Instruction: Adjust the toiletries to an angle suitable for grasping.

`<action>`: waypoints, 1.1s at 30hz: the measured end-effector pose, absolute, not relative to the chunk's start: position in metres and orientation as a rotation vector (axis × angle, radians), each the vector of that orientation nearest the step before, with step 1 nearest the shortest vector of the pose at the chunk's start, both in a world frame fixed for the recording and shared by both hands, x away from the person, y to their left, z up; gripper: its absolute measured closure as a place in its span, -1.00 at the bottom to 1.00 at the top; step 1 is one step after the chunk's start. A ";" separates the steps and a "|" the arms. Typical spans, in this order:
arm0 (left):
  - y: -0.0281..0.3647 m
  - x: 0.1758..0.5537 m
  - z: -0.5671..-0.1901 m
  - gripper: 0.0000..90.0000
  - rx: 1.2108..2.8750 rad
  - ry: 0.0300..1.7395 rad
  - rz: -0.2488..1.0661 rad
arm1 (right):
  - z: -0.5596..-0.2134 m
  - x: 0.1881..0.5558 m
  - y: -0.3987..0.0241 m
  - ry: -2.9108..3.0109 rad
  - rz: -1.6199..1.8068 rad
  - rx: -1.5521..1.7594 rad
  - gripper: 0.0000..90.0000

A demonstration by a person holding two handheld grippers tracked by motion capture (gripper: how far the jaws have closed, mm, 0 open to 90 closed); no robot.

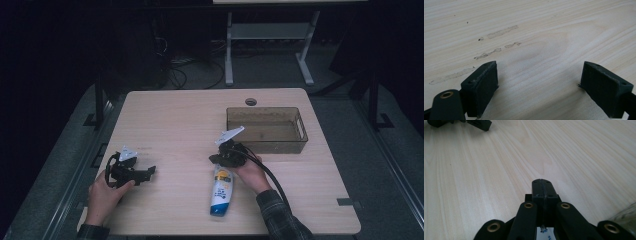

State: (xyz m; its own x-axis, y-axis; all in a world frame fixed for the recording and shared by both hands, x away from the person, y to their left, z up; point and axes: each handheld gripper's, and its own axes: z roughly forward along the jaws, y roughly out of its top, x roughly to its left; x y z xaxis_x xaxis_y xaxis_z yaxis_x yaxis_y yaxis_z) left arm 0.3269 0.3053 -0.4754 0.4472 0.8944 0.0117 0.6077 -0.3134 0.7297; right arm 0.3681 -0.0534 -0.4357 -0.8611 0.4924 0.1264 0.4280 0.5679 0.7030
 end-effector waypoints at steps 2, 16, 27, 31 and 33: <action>0.305 0.327 -0.475 -0.71 2.039 1.253 0.557 | -0.438 0.369 -0.053 2.712 1.172 0.800 1.00; 0.305 0.327 -0.475 -0.71 2.039 1.253 0.557 | -0.443 0.366 -0.068 2.715 1.125 0.834 1.00; 0.305 0.327 -0.475 -0.71 2.039 1.253 0.557 | -0.442 0.356 -0.089 2.713 1.091 0.849 1.00; 0.305 0.327 -0.475 -0.71 2.040 1.252 0.558 | -0.440 0.351 -0.095 2.696 1.092 0.844 1.00; 0.305 0.327 -0.475 -0.71 2.040 1.252 0.558 | -0.441 0.350 -0.098 2.700 1.084 0.852 1.00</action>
State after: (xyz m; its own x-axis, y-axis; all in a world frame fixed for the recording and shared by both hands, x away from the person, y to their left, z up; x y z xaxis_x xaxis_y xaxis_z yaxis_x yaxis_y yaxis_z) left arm 0.3270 0.3053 -0.4754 0.4477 0.8941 0.0126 0.6072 -0.3143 0.7297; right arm 0.3496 -0.0975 -0.4405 -0.8363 0.5385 0.1027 0.4601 0.5876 0.6656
